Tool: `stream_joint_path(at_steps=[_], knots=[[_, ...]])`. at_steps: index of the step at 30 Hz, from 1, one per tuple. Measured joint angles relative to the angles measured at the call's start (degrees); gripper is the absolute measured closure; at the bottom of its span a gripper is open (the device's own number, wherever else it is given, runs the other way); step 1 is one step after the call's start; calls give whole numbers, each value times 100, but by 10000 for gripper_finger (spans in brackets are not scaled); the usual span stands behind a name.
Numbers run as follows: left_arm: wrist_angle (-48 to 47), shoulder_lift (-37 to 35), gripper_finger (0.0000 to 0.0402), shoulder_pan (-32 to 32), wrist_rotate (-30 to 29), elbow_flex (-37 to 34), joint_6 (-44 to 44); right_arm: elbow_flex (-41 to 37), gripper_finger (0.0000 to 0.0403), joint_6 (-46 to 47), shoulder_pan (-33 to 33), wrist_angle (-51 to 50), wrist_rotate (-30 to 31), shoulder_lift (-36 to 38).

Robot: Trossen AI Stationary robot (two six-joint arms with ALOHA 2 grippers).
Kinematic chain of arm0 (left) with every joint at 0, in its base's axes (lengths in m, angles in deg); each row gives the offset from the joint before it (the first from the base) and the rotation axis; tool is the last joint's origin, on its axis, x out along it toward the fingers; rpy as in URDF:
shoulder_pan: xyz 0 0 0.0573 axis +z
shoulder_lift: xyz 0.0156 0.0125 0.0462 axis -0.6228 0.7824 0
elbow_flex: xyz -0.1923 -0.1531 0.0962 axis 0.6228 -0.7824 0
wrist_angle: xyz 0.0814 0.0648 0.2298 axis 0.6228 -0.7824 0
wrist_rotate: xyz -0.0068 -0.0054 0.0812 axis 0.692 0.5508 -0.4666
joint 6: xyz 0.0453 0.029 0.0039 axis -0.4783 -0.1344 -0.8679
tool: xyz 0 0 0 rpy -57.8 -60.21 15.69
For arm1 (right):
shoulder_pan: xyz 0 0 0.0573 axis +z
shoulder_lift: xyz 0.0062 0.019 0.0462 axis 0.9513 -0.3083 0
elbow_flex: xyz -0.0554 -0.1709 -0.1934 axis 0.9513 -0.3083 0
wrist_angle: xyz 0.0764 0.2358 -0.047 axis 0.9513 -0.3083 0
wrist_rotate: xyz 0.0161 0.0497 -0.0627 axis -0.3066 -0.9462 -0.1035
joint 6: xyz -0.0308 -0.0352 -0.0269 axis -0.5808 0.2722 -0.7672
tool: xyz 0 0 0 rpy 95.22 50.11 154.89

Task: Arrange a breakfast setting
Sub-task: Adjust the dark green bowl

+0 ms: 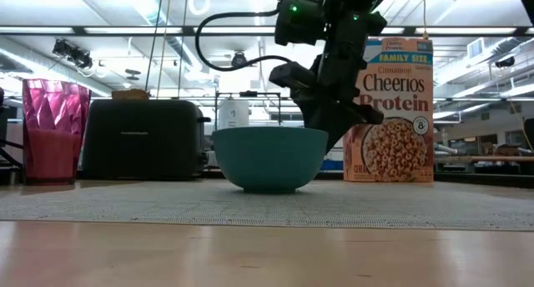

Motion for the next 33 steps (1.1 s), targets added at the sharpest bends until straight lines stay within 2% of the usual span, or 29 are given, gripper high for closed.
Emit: stream_joint_path(at_steps=[8, 14, 19, 22, 33], knots=[[-6, -108, 269, -2, 5, 0, 37, 0, 391, -1, -55, 44, 83, 10], [-18, -84, 269, 1, 3, 0, -1, -2, 387, 103, -164, -51, -155, 178], [-20, -86, 269, 0, 3, 0, -2, -2, 393, -202, -135, -644, -201, 306], [-22, -86, 269, 0, 3, 0, -4, -79, 392, -337, -49, -574, -270, 293], [-24, -86, 269, 0, 1, 0, -12, -210, 392, -417, -38, -598, 226, 280]])
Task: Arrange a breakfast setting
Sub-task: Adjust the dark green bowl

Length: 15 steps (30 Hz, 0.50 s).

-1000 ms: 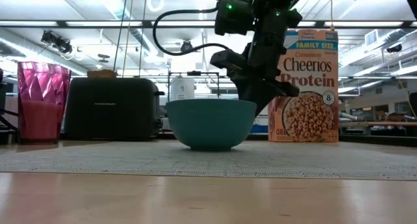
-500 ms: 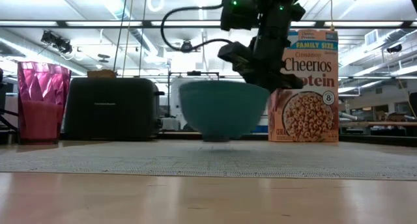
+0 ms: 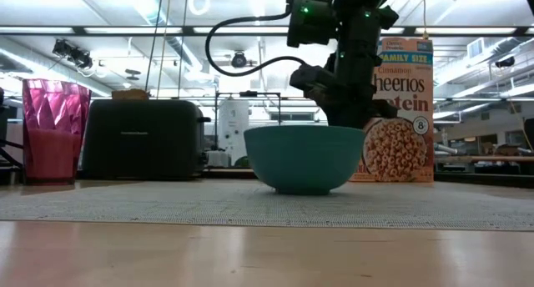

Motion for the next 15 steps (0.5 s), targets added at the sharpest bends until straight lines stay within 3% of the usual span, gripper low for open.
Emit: stream_joint_path(at_steps=[15], knots=[[0, 0, 269, 0, -2, 0, 5, 0, 392, -583, -240, 78, 225, 4]])
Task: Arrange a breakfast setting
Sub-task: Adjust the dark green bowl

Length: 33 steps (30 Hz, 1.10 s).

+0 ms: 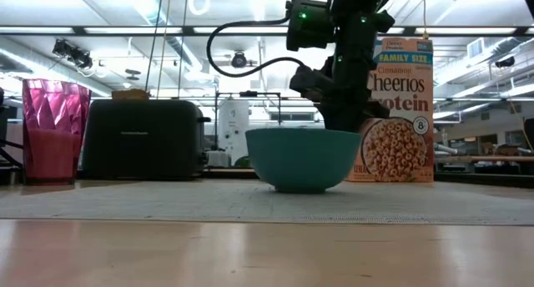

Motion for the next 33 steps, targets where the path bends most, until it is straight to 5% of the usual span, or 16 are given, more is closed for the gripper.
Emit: stream_joint_path(at_steps=[23, 33], knots=[[2, 0, 269, -2, -1, 0, -2, -278, 378, 1247, 112, 857, -449, 94], [2, 0, 269, -2, 0, 0, 4, -282, 351, 1806, 134, 687, -91, 94]])
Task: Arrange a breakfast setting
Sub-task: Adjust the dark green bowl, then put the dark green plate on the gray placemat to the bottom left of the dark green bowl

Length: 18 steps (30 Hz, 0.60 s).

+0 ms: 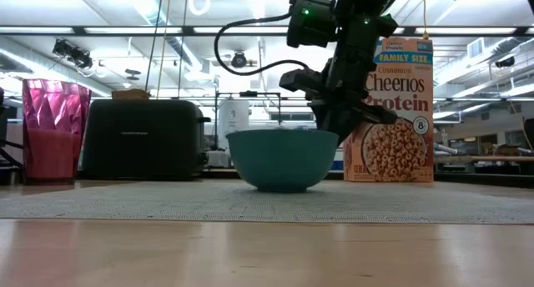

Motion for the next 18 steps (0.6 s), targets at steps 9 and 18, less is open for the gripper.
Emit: stream_joint_path(at_steps=[9, 18], knots=[[0, 0, 269, 0, 1, 0, 106, 2, 284, 6, 0, -88, -14, 97], [-4, 39, 269, -4, 297, 0, 127, 848, 256, -165, 225, -1610, 361, 620]])
